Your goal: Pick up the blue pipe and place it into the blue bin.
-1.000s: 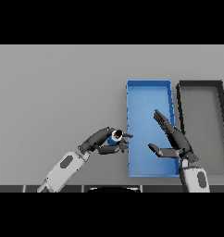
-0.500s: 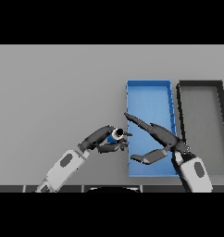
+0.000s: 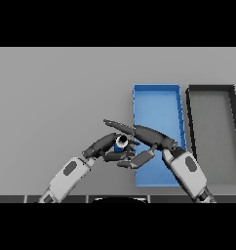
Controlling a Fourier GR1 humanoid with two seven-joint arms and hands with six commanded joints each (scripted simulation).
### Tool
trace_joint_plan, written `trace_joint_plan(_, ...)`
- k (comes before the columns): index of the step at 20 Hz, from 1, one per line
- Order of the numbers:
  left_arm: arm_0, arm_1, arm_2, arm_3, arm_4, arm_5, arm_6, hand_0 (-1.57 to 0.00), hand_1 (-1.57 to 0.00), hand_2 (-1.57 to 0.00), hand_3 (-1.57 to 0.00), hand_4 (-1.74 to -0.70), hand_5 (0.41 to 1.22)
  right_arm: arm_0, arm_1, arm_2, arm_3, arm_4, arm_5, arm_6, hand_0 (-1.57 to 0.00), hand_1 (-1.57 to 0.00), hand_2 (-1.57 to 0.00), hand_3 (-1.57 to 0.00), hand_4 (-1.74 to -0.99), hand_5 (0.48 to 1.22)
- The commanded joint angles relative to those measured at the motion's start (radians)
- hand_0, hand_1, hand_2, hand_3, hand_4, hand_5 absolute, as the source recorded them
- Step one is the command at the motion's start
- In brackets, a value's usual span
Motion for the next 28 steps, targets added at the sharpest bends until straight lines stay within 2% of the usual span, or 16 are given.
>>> trace_joint_plan(1,0.002,-0.007,-0.006,-0.006,-0.002,0.002,-0.003,-1.57,-1.57,-1.57,-1.52,-1.73,1.221,-0.015,0.018,0.012,0.011,0.002,-0.003,0.009,0.00,0.00,0.00,0.00,-1.225,0.515)
trace_joint_plan(6,-0.013,-0.009,0.010,0.009,0.019,-0.022,0.026,-1.57,-1.57,-1.57,-1.47,-1.72,1.221,-0.079,0.055,0.027,0.081,-0.001,0.026,0.014,-0.01,-0.04,-0.07,-0.01,-1.241,0.516)
trace_joint_plan(7,-0.006,-0.007,0.008,0.012,0.020,-0.033,0.009,-1.57,-1.57,-1.57,-1.40,-1.72,1.221,-0.101,0.064,0.031,0.097,-0.006,0.029,0.030,-0.05,-0.08,-0.11,-0.04,-1.268,0.519)
trace_joint_plan(8,-0.011,-0.006,0.003,0.013,-0.008,-0.030,-0.026,-1.50,-1.39,-1.37,-1.15,-1.63,1.221,-0.114,0.074,0.039,0.118,0.002,0.040,0.030,-0.14,-0.17,-0.19,-0.11,-1.308,0.523)
trace_joint_plan(10,-0.027,0.030,-0.024,-0.003,-0.101,0.004,0.040,-0.99,-0.90,-0.87,-0.74,-1.59,1.221,-0.130,0.082,0.042,0.131,0.002,0.055,0.032,-0.48,-0.50,-0.50,-0.37,-1.390,0.538)
trace_joint_plan(11,-0.028,0.033,-0.019,-0.016,-0.109,0.014,0.028,-0.88,-0.83,-0.80,-0.67,-1.61,1.221,-0.140,0.089,0.050,0.130,-0.008,0.058,0.042,-0.70,-0.71,-0.71,-0.56,-1.453,0.551)
trace_joint_plan(12,-0.029,0.028,-0.017,-0.014,-0.105,0.016,0.029,-0.89,-0.87,-0.85,-0.66,-1.64,1.221,-0.138,0.091,0.054,0.137,-0.017,0.066,0.042,-0.87,-0.89,-0.89,-0.70,-1.503,0.573)
trace_joint_plan(13,-0.017,0.019,-0.006,-0.014,-0.085,0.020,0.006,-1.03,-1.01,-0.99,-0.62,-1.66,1.192,-0.140,0.097,0.052,0.147,-0.043,0.065,0.061,-1.01,-1.02,-1.02,-0.83,-1.541,0.604)
trace_joint_plan(15,0.007,-0.001,0.003,-0.028,-0.037,0.011,-0.007,-1.22,-1.21,-1.20,-0.52,-1.69,1.203,-0.132,0.117,0.055,0.141,-0.067,0.036,0.059,-1.21,-1.22,-1.22,-1.10,-1.492,0.706)
trace_joint_plan(18,0.011,-0.011,0.010,-0.019,-0.011,-0.004,-0.023,-1.39,-1.39,-1.38,-0.55,-1.71,1.212,-0.107,0.119,0.060,0.120,-0.031,0.023,0.002,-1.39,-1.39,-1.39,-1.33,-1.458,0.957)
trace_joint_plan(20,0.006,-0.001,0.008,-0.008,-0.023,0.005,-0.036,-1.46,-1.45,-1.45,-0.59,-1.72,1.215,-0.105,0.118,0.062,0.118,0.021,0.039,-0.023,-1.45,-1.46,-1.46,-1.42,-1.459,1.052)
trace_joint_plan(22,-0.008,0.008,-0.006,-0.004,-0.037,0.007,-0.038,-1.50,-1.45,-1.49,-0.53,-1.73,1.217,-0.092,0.137,0.067,0.110,0.050,0.052,-0.040,-1.50,-1.50,-1.50,-1.47,-1.469,1.113)
trace_joint_plan(24,-0.019,0.014,-0.010,0.006,-0.031,0.010,-0.054,-1.50,-1.36,-1.52,-0.51,-1.73,1.219,-0.090,0.149,0.053,0.113,0.005,0.060,-0.005,-1.52,-1.52,-1.52,-1.51,-1.473,1.152)
trace_joint_plan(25,-0.020,0.023,-0.013,0.004,-0.029,0.006,-0.065,-1.43,-1.22,-1.35,-0.53,-1.64,1.219,-0.087,0.148,0.045,0.107,-0.015,0.064,-0.001,-1.53,-1.53,-1.53,-1.52,-1.474,1.166)
trace_joint_plan(26,-0.026,0.032,-0.021,0.004,-0.037,0.003,-0.060,-1.41,-1.19,-1.24,-0.52,-1.54,1.219,-0.098,0.156,0.042,0.109,-0.015,0.063,0.030,-1.54,-1.54,-1.54,-1.53,-1.477,1.177)
trace_joint_plan(28,-0.038,0.038,-0.024,0.020,-0.052,-0.020,-0.041,-0.98,-0.80,-0.82,-0.33,-1.34,1.220,-0.081,0.170,0.038,0.104,0.022,0.081,0.037,-1.55,-1.55,-1.55,-1.54,-1.480,1.193)
